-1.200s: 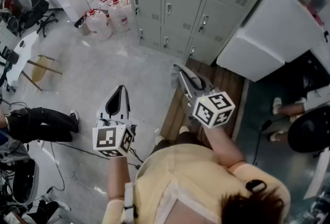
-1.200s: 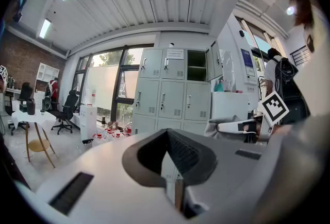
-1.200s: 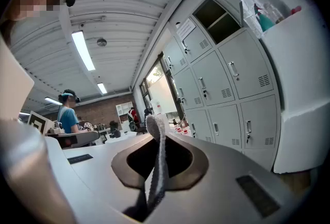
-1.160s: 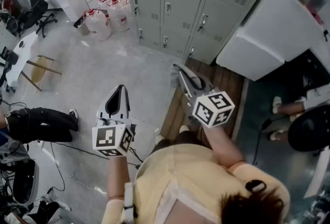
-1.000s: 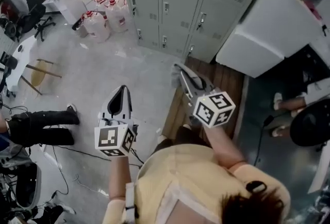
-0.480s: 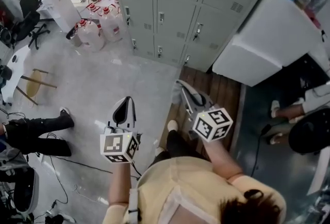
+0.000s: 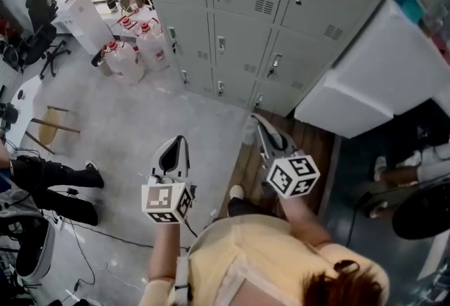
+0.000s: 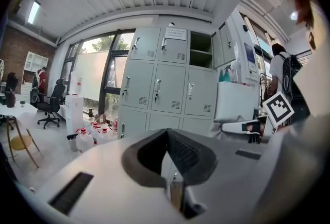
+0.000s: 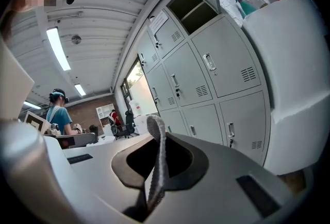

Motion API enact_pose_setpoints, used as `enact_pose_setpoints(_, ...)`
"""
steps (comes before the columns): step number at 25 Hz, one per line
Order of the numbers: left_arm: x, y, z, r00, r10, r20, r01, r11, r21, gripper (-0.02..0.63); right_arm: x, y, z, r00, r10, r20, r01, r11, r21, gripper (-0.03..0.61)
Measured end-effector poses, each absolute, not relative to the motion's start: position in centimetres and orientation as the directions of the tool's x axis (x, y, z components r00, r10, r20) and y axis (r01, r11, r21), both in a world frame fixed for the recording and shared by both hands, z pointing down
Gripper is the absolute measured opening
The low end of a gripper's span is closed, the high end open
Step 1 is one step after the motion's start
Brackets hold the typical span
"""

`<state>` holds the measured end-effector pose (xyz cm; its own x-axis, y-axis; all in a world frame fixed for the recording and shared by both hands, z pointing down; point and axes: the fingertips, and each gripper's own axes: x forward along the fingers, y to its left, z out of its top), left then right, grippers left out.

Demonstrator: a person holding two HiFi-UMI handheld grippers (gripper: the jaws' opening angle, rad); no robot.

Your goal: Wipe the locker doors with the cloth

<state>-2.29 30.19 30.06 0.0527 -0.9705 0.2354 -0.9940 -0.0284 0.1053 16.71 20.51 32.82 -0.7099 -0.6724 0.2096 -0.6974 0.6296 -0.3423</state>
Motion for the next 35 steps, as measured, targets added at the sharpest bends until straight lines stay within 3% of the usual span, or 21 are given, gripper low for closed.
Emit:
enact_pose_setpoints(19,-1.1,18.5,32.9,0.089,-0.961,0.263,-0.989,-0.054,0.136,0.003,17.4,11.3,35.4,-0.698,-0.677,0.234,-0.709,0.608,-0.356,0.015)
enact_pose_setpoints(35,-6.0,4.1,38.1,0.252,-0.941,0.225,-0.966,-0.232,0.111,0.003,11.9,1.6,40.6,-0.624,-0.758,0.191,-0.769,0.551,-0.325,0.015)
